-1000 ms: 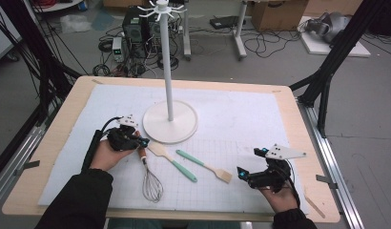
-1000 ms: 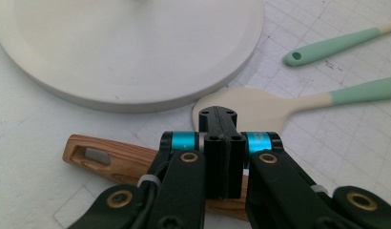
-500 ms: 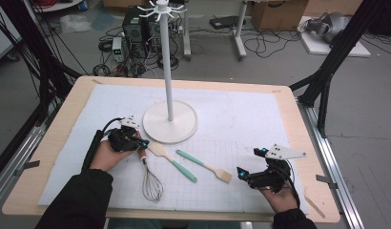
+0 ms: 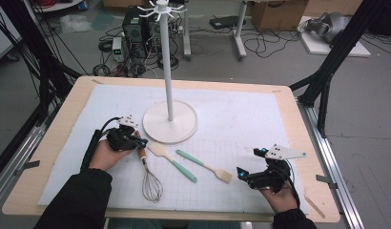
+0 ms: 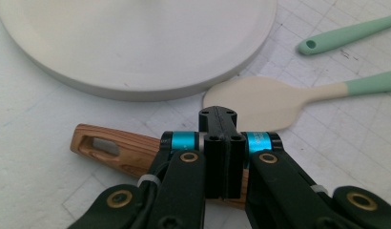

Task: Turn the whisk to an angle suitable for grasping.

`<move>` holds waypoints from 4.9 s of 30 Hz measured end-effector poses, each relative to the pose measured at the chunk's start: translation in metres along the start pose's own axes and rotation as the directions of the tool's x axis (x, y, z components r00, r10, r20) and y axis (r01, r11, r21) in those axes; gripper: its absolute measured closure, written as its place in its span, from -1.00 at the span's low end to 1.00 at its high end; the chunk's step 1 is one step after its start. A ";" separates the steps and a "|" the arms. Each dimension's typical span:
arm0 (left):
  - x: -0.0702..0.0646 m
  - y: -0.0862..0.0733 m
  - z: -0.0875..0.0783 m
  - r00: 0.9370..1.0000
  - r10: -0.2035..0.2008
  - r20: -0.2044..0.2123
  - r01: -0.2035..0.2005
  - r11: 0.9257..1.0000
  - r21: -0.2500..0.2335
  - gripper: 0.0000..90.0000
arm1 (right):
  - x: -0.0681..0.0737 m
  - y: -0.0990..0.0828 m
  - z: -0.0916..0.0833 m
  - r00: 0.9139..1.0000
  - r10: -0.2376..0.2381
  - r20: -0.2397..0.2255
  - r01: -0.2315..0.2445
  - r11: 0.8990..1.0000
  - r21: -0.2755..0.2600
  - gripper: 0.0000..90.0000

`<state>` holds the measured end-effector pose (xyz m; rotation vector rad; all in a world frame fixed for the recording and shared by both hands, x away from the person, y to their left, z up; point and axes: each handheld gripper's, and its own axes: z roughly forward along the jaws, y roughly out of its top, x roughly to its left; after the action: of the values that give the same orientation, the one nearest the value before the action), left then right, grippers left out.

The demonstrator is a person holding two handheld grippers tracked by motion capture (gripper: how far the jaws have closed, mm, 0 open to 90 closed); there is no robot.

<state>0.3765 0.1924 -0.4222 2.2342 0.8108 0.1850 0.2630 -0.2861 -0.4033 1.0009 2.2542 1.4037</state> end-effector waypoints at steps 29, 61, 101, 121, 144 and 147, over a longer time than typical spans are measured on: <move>0.021 -0.004 0.004 0.994 -0.044 -0.103 0.045 0.999 0.010 0.99 | 0.001 0.000 0.001 1.000 0.000 -0.006 0.000 1.000 0.000 -0.98; 0.024 -0.025 -0.018 0.994 -0.026 -0.109 0.031 0.998 0.048 0.99 | 0.002 0.001 0.002 1.000 -0.005 -0.005 0.005 1.000 0.003 -0.98; 0.025 -0.049 -0.040 0.995 -0.037 -0.093 0.041 0.998 0.041 0.99 | 0.004 0.001 0.006 1.000 -0.005 -0.011 0.006 1.000 0.019 -0.98; 0.017 -0.048 -0.057 0.997 -0.008 -0.077 0.007 1.000 -0.023 0.97 | 0.004 0.001 0.005 1.000 -0.009 -0.013 0.009 1.000 0.015 -0.98; 0.002 -0.059 -0.071 0.999 0.039 -0.011 -0.040 0.998 -0.052 0.98 | 0.004 0.002 0.003 1.000 -0.005 -0.016 0.005 1.000 0.008 -0.98; -0.001 -0.061 -0.072 0.999 0.047 0.009 -0.046 0.997 -0.063 0.98 | 0.004 0.002 0.003 1.000 -0.006 -0.016 0.006 1.000 0.009 -0.98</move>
<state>0.3193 0.2670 -0.4126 2.1941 0.7376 0.2185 0.2625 -0.2807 -0.4028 0.9880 2.2752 1.4047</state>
